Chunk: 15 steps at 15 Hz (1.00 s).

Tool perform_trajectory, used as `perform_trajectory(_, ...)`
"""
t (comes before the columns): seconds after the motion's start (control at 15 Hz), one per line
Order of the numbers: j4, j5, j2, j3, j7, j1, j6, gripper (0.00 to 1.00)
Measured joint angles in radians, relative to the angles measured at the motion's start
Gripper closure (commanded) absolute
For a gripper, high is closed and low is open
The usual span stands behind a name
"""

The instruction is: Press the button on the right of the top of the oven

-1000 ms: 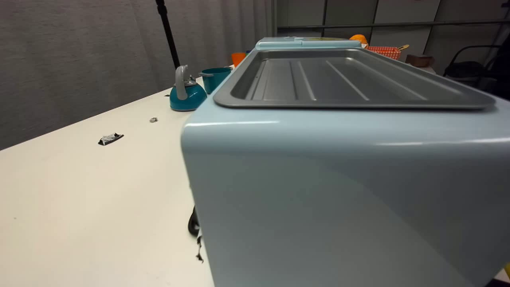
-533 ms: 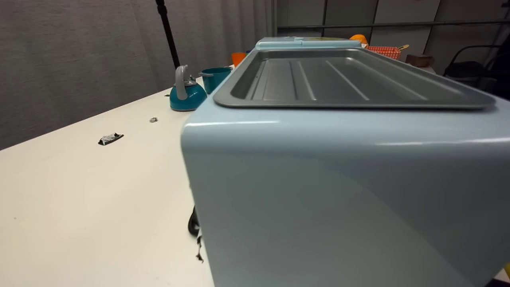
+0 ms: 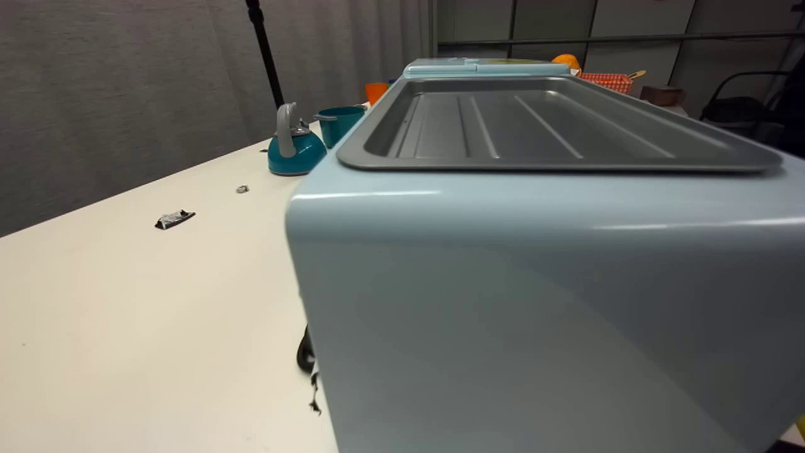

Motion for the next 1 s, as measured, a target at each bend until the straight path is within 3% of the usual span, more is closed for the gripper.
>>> perform_trajectory(1.0,0.0,0.013,0.004,0.0,-0.016,0.0,-0.002,0.0)
